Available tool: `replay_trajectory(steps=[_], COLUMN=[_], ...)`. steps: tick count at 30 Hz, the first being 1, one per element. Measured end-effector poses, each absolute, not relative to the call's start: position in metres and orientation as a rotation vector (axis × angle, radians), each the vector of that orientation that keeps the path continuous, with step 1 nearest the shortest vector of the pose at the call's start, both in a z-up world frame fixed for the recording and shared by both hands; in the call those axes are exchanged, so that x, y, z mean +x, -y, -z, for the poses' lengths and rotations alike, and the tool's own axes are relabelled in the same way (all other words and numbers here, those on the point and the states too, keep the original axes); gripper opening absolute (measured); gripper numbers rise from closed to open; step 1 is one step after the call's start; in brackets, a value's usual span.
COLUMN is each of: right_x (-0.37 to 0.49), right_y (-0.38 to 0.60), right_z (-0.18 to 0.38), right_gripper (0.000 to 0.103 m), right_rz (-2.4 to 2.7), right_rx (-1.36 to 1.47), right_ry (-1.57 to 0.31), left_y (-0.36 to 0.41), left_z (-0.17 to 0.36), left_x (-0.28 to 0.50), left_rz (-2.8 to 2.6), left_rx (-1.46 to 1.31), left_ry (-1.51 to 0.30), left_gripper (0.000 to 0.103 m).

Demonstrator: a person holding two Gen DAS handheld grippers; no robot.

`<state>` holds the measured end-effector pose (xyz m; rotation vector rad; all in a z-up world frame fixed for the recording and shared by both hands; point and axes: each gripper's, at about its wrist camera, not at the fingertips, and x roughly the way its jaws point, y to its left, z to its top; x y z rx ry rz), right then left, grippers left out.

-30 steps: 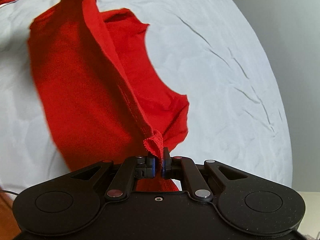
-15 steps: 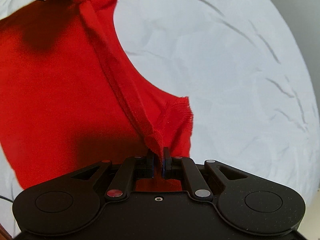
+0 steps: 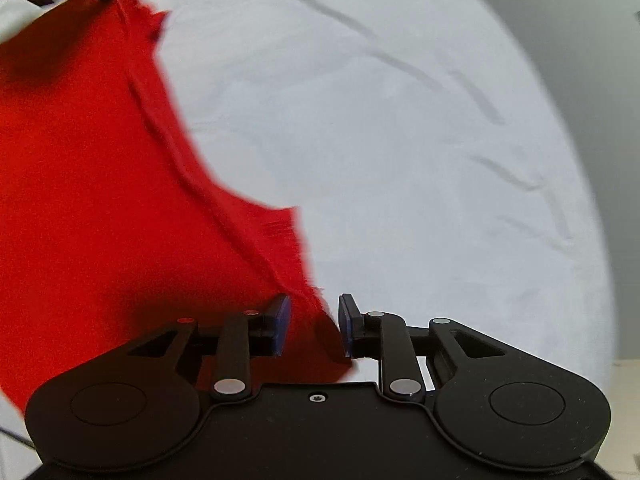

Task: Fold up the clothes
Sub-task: 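Open both tools to release the folded shirt onto the bed, then grasp the folded red shirt edge with the left tool and lift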

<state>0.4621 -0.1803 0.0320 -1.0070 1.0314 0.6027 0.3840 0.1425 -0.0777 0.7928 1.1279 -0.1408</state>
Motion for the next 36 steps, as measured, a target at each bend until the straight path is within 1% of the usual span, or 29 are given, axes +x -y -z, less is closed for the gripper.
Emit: replay_trajectory(steps=[3, 6, 9, 11, 12, 20, 25, 27, 31, 36], right_x=[0.460, 0.452, 0.440, 0.425, 0.420, 0.366, 0.333, 0.321, 0.304, 0.303], right_y=[0.184, 0.190, 0.199, 0.206, 0.208, 0.236, 0.264, 0.278, 0.296, 0.321], right_z=[-0.047, -0.054, -0.057, -0.055, -0.054, -0.036, -0.024, -0.020, -0.017, -0.011], right_gripper=[0.022, 0.023, 0.028, 0.036, 0.037, 0.037, 0.038, 0.042, 0.044, 0.045], right_rz=[-0.544, -0.542, -0.553, -0.571, -0.581, -0.690, -0.710, -0.735, -0.774, -0.764], right_rx=[-0.986, -0.967, -0.901, -0.863, -0.858, -0.938, -0.972, -0.953, -0.961, -0.938], right_ry=[-1.017, -1.041, -1.096, -1.123, -1.129, -1.177, -1.209, -1.227, -1.232, -1.244], left_y=[-0.152, -0.155, -0.149, -0.135, -0.128, -0.046, 0.027, 0.063, 0.119, 0.165], left_z=[0.062, 0.050, 0.044, 0.044, 0.044, 0.053, 0.064, 0.074, 0.095, 0.127], left_x=[0.370, 0.349, 0.327, 0.315, 0.305, 0.256, 0.227, 0.217, 0.202, 0.203], left_rz=[0.109, 0.128, 0.160, 0.183, 0.200, 0.372, 0.543, 0.607, 0.669, 0.651], left_rx=[0.777, 0.778, 0.796, 0.808, 0.815, 0.802, 0.773, 0.757, 0.782, 0.806], left_ry=[-1.125, -1.123, -1.126, -1.121, -1.115, -1.014, -0.932, -0.927, -0.899, -0.883], left_gripper=[0.038, 0.038, 0.038, 0.038, 0.038, 0.038, 0.039, 0.044, 0.045, 0.045])
